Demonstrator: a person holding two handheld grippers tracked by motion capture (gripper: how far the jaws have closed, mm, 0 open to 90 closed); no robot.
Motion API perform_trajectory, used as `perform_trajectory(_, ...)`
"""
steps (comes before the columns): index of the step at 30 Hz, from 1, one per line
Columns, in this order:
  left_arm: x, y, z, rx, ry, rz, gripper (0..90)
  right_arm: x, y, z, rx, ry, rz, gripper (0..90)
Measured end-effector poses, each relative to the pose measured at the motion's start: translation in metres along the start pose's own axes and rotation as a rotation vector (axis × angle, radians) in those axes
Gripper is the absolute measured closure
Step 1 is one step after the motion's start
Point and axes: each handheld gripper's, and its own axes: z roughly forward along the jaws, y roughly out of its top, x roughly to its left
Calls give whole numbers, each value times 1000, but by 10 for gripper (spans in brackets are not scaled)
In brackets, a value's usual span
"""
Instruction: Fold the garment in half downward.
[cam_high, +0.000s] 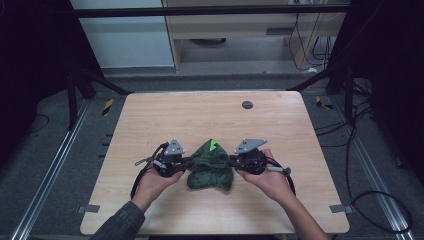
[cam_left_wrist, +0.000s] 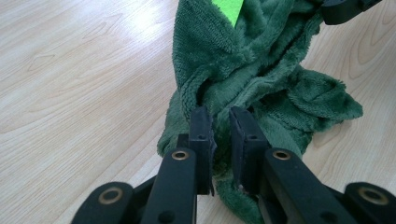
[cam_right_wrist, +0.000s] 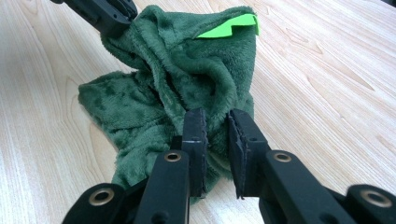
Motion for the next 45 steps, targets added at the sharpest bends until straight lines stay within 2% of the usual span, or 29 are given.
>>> perform_trajectory(16, -6, -6, 1, 2, -13, 3, 792, 3, -8, 0, 7, 11, 3, 765)
perform_trajectory(31, -10, -14, 4, 7, -13, 1, 780, 5, -12, 0, 10, 15, 12, 743)
perform_trajectory(45, -14, -18, 4, 9, -6, 2, 765, 7, -14, 0, 13, 17, 1, 709)
